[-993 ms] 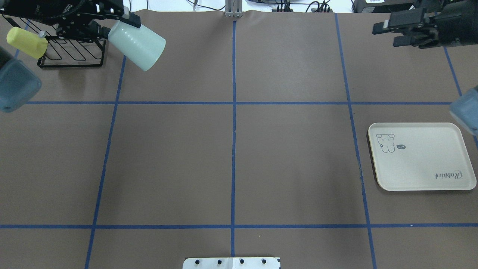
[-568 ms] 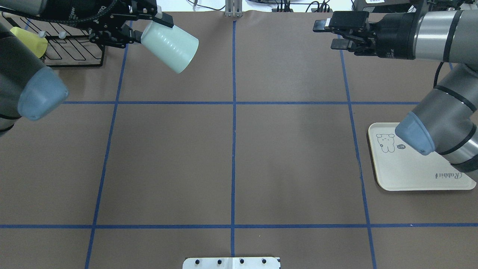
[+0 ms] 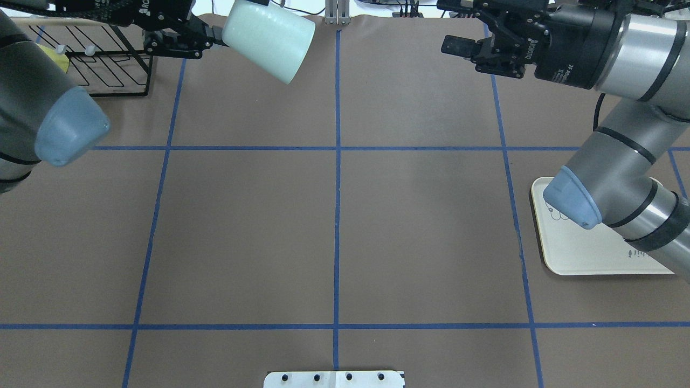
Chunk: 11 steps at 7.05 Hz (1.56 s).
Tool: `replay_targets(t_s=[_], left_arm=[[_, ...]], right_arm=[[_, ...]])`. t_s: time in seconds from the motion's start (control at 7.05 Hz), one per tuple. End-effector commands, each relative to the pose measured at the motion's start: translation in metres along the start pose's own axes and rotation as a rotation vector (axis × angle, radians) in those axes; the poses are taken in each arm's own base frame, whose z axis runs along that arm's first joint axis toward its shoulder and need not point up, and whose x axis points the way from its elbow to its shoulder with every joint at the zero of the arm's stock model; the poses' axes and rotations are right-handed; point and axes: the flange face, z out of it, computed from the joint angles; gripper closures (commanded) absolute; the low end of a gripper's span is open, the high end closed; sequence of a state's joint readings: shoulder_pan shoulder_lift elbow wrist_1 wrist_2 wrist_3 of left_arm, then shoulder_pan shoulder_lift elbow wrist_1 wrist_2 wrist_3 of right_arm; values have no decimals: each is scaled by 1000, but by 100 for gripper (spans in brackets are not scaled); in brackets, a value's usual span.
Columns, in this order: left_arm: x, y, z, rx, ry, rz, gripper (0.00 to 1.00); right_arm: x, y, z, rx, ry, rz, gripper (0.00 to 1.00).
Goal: Left arm grabs green cup and hands to right arm on tray
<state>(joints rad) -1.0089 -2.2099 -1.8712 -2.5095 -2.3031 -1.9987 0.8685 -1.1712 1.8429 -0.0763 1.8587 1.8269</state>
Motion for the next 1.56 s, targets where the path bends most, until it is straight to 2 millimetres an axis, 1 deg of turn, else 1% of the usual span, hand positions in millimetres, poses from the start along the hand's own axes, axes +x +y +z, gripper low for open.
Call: replay_targets(t_s=[0.0,0.14,0.28,0.43,0.57,0.71,0.85,0.99,1.14,1.42], left_arm=[[5,17,1,-31,110,-69,100],[3,23,10,-32,128,-75,100],[3,27,14,-37,133,-75,100],[2,28,15,-40,133,-74,100],[2,29,15,-42,132,-74,100],[1,33,19,-54,132,-76,100],[5,38,25,-67,134,-73,100],[3,44,31,-83,132,-74,100],[3,45,32,-85,131,-71,100],[2,45,32,-86,129,-73,100]], right_arm=[[1,48,7,18,-214,95,0],[-1,60,9,30,-257,119,0],[-7,69,19,17,-279,133,0],[-13,77,23,24,-300,152,0],[-11,81,25,25,-294,159,0],[-13,83,30,24,-288,164,0],[-19,86,41,23,-271,172,0],[-23,89,47,18,-267,176,0],[-30,89,54,19,-264,176,0],[-33,90,57,17,-264,178,1]])
